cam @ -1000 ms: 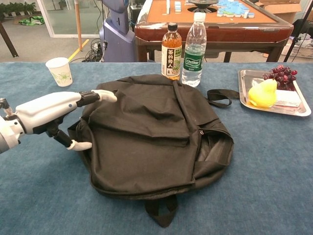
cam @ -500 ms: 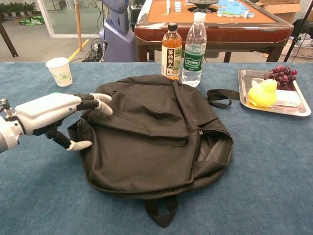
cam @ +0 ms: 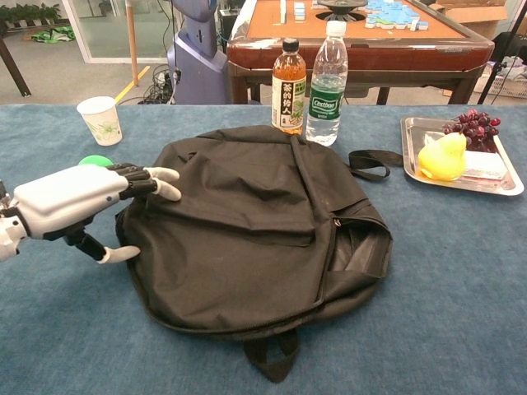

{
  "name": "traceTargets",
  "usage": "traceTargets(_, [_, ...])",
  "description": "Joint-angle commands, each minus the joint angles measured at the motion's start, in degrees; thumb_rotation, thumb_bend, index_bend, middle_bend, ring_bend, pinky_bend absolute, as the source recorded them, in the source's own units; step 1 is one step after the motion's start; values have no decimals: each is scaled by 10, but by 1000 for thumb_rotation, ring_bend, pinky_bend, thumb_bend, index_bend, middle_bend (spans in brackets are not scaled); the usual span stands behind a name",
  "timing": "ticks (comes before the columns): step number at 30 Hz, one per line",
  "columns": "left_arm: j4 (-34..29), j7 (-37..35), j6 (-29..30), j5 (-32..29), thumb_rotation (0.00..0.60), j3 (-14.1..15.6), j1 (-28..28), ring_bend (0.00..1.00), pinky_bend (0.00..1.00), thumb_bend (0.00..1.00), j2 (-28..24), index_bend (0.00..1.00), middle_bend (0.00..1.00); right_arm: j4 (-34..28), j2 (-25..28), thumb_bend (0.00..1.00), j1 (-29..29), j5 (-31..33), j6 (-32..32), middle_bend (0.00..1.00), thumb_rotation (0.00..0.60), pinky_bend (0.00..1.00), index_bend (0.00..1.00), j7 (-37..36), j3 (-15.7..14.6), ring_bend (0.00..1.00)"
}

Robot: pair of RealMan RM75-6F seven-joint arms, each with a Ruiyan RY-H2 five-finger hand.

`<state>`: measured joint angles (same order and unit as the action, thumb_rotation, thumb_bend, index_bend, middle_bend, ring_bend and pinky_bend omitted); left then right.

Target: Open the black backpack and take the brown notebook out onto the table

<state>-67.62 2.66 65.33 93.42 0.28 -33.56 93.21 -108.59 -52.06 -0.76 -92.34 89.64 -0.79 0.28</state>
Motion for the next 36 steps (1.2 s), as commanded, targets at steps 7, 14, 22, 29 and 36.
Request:
traceTargets(7, [10, -30, -22, -5, 600, -7, -23, 83, 57, 260, 30, 230, 54, 4, 1, 336, -5, 1, 5, 151, 600, 28, 132, -6, -2, 0])
traceTargets(14, [2, -46, -33, -11, 600, -13, -37, 83, 58, 480, 38, 405, 54, 7, 2, 336, -9, 2, 9, 151, 600, 28, 132, -11, -2, 0])
traceTargets(22, [-29, -70, -35, -59, 600, -42, -31, 91, 57, 589, 37, 563, 103, 11, 1, 336, -8, 3, 5, 151, 600, 28, 132, -15, -1, 0])
traceTargets(29, [-104, -114, -42, -127, 600, -87, -22, 121, 57, 615, 10, 593, 142, 6, 6, 336, 8, -17, -19, 151, 600, 28, 132, -11, -5, 0])
traceTargets(36, [-179, -122, -55, -212, 600, -142, -23, 121, 59, 643, -14, 589, 142, -9, 14, 336, 42, -48, -72, 151, 600, 28, 132, -5, -13, 0])
